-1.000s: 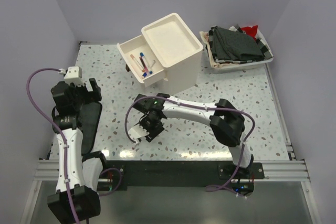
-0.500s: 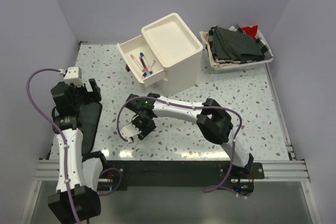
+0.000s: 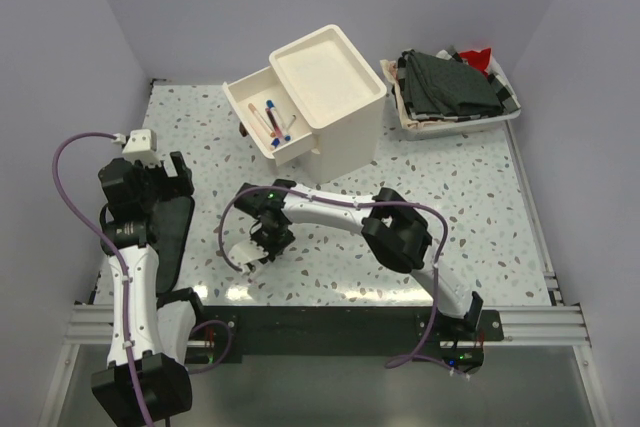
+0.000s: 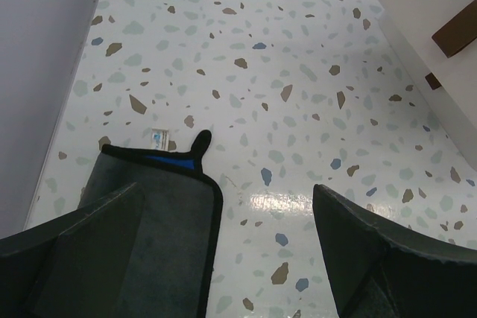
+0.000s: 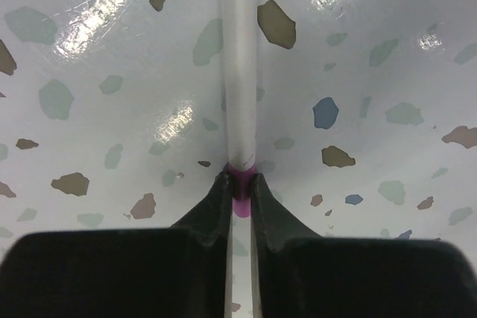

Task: Sort the stationery into containers
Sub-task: Pick up the pen from the corner of the board, then place the pen in the drawer.

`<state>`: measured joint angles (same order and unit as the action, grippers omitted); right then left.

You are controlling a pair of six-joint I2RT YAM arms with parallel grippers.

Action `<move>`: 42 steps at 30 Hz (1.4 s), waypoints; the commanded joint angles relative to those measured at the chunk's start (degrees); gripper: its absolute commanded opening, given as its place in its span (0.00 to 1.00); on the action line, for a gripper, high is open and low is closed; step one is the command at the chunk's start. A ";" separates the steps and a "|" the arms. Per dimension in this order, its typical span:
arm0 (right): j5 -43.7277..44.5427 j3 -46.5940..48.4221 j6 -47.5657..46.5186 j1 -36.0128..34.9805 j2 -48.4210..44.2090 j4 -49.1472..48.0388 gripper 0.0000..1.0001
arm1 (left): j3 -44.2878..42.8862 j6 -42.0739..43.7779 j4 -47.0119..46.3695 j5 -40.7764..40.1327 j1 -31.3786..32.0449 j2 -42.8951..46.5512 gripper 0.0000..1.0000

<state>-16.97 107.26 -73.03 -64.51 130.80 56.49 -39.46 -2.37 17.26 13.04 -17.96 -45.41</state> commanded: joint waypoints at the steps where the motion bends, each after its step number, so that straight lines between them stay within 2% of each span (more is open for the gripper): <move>1: -0.43 -0.21 2.61 -0.18 0.86 6.61 0.00 | 0.35 -0.09 -1.96 0.14 -0.50 0.58 1.00; 5: -4.29 -0.13 9.29 2.88 -8.08 7.93 0.00 | -0.26 0.26 -2.14 -0.03 -0.41 0.15 1.00; 10: -16.31 13.48 23.95 9.13 -11.88 17.59 0.00 | -0.18 -0.53 -3.81 0.32 -0.41 -0.47 1.00; 13: -20.72 19.02 33.11 12.64 -14.69 17.61 0.00 | 0.09 -1.14 -4.77 0.85 -0.41 -0.82 1.00; 16: -23.53 21.93 46.10 15.01 -17.33 10.77 0.00 | -0.26 -1.49 -4.95 1.46 -0.41 -1.17 1.00; 17: -24.07 22.11 50.32 15.90 -17.86 4.40 0.00 | -0.35 -1.50 -4.95 1.55 -0.50 -1.26 1.00; 18: -24.77 22.11 60.37 16.86 -18.73 0.50 0.00 | -0.44 -1.50 -4.95 1.81 -0.50 -1.52 1.00; 19: -25.21 22.20 65.60 19.31 -18.92 -3.36 0.00 | -0.70 -1.67 -4.86 1.82 -0.50 -1.53 1.00; 20: -25.56 22.64 70.52 20.20 -18.74 -10.45 0.00 | -0.88 -1.67 -4.78 1.90 -0.41 -1.70 1.00; 21: -26.09 23.25 78.40 21.17 -18.39 -13.31 0.00 | -1.05 -1.76 -4.78 2.08 -0.41 -1.88 1.00; 25: -27.59 25.01 96.74 25.56 -13.23 -26.58 0.00 | -1.84 -2.02 -4.42 2.25 -0.50 -2.14 1.00; 29: -24.69 29.75 97.90 26.01 -9.53 -27.31 0.00 | -2.20 -2.02 -3.99 2.34 -0.68 -1.96 1.00; 42: -19.77 32.75 97.56 28.03 -5.91 -27.93 0.00 | -3.25 -1.32 -3.19 2.52 -1.12 -3.19 1.00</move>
<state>-38.39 135.81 24.21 -37.36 126.06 31.07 -40.14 -3.66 15.51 14.48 -18.17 -48.03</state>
